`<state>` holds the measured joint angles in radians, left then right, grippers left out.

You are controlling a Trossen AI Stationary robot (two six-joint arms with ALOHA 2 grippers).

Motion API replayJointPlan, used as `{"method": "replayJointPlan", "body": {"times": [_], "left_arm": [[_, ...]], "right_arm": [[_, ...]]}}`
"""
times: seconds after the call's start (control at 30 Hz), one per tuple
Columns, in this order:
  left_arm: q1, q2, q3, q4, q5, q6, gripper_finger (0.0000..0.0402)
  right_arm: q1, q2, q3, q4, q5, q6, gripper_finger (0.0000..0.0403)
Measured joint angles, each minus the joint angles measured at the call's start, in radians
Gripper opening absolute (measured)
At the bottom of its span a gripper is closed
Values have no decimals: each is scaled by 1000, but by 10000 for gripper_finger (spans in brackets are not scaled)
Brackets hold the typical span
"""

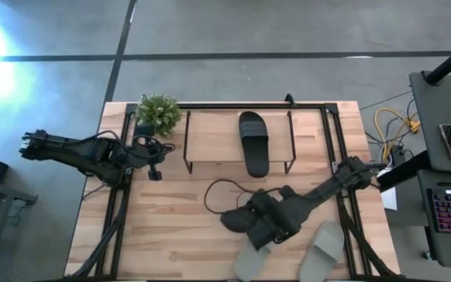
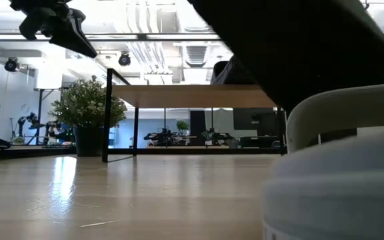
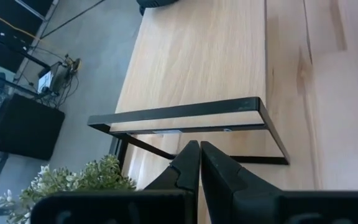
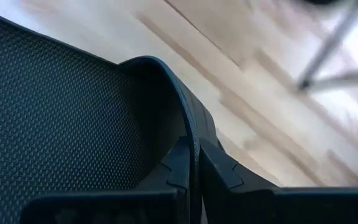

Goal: Pick and place slides into the shelf
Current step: Put the black slide to the left of the other black slide on the shelf

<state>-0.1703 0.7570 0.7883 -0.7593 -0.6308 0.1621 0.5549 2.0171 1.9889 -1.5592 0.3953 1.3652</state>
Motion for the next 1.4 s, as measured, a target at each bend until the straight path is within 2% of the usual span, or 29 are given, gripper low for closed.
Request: {"method": "replayJointPlan", "body": {"times": [0.23, 0.33, 0.47, 0.7, 0.87, 1.0, 1.17, 1.3, 1.4], "left_arm": [[0, 22, 0, 2, 0, 0, 0], [0, 35, -2, 1, 0, -1, 0], [0, 49, -2, 1, 0, -29, 0], [-18, 6, 9, 1, 93, -149, 0], [-44, -106, 21, 0, 94, -246, 0], [-47, -195, 19, 0, 83, -323, 0], [-47, -274, 4, -1, -5, -335, 0], [-47, -297, 4, 0, -54, -328, 0], [-47, -289, -5, -2, -48, -311, 0]], "right_arm": [[22, -1, 242, 18, 230, -392, 12], [14, -1, 332, 29, 369, -549, 12], [-29, -29, 355, 147, 511, -764, 12], [-180, -29, 350, 377, 466, -1363, 13], [-284, -17, 345, 389, 439, -1642, 13], [-383, -6, 332, 390, 342, -1740, 13], [-502, -2, 251, 468, 207, -1801, 13], [-558, -2, 172, 555, 184, -1897, 13], [-586, -2, 113, 594, 180, -1941, 13]]}}
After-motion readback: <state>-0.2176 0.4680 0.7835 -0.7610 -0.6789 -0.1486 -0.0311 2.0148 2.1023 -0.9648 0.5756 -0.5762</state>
